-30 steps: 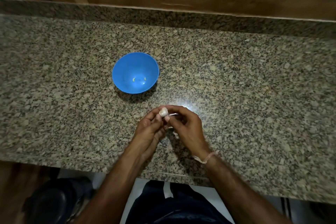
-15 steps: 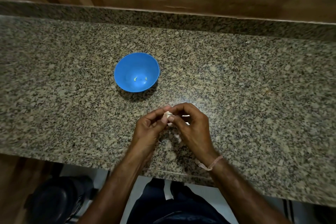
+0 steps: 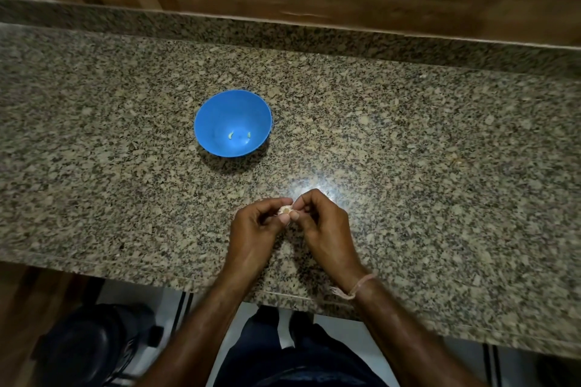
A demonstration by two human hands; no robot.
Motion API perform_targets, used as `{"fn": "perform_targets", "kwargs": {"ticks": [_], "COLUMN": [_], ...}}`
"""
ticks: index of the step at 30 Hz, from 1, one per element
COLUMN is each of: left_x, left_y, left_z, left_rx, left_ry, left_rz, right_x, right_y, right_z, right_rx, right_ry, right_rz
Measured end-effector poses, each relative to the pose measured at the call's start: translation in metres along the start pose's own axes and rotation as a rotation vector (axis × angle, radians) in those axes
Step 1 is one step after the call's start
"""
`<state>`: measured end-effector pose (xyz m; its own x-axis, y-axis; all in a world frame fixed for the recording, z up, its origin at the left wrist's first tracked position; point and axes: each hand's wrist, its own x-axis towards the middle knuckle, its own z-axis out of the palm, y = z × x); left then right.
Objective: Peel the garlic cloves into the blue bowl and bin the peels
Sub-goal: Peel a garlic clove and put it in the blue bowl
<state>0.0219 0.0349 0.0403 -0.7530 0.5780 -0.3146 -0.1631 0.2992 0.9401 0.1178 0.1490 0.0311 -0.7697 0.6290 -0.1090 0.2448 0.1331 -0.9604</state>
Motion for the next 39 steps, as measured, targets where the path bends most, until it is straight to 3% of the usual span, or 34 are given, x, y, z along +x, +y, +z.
{"fn": "perform_targets", "kwargs": {"ticks": [4, 8, 12, 22, 27, 39], "left_x": [0.004, 0.017, 0.036, 0.005, 0.007, 0.007], "left_y": [-0.012, -0.019, -0.028, -0.067, -0.073, -0.072], "left_z": [0.0, -0.003, -0.008, -0.011, -0.019, -0.023], "left_rx": [0.107, 0.399, 0.59, 0.655, 0.741, 0.791], "left_ry": [0.043, 0.161, 0.171, 0.26, 0.137, 0.097], "left_rz": [0.014, 0.138, 0.163, 0.149, 0.124, 0.163], "right_x": [0.005, 0.005, 0.003, 0.004, 0.002, 0.011], "right_y": [0.014, 0.033, 0.044, 0.038, 0.035, 0.027], "right_z": [-0.001, -0.007, -0.009, 0.005, 0.021, 0.053], "right_rx": [0.052, -0.048, -0.127, -0.167, -0.436, -0.843], "right_ry": [-0.014, 0.024, -0.009, -0.024, -0.054, 0.033], "right_rz": [0.105, 0.168, 0.198, 0.275, 0.264, 0.324]}}
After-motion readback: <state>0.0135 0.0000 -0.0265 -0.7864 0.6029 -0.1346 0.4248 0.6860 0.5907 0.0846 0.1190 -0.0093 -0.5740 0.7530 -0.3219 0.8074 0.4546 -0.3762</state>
